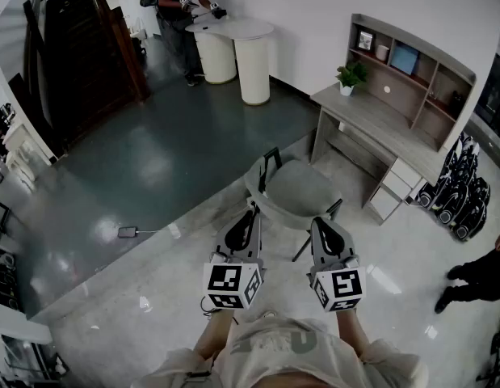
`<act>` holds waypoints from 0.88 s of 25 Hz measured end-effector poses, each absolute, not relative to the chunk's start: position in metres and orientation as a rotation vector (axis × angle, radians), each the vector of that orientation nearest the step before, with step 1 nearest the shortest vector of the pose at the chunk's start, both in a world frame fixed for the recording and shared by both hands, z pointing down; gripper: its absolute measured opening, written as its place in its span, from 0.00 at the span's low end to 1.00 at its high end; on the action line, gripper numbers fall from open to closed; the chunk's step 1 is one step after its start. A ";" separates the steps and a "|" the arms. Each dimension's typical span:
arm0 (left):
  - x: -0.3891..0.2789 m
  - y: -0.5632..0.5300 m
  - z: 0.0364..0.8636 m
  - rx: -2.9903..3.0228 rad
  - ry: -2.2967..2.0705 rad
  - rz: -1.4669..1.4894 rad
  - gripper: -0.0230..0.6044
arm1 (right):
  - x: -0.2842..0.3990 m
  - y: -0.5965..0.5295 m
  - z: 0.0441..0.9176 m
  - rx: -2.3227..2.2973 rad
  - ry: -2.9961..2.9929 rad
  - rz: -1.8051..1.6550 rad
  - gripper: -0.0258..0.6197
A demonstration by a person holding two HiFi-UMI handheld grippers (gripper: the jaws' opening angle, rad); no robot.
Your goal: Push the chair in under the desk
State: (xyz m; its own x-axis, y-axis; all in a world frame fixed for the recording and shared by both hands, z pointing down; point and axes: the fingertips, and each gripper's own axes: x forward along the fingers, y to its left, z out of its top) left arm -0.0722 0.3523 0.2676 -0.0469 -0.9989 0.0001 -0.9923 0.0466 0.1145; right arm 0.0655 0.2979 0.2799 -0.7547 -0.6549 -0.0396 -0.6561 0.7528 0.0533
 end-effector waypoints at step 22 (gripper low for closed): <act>-0.120 0.341 0.315 2.039 -2.120 -0.120 0.11 | 0.037 0.296 0.319 -1.135 2.966 -0.023 0.07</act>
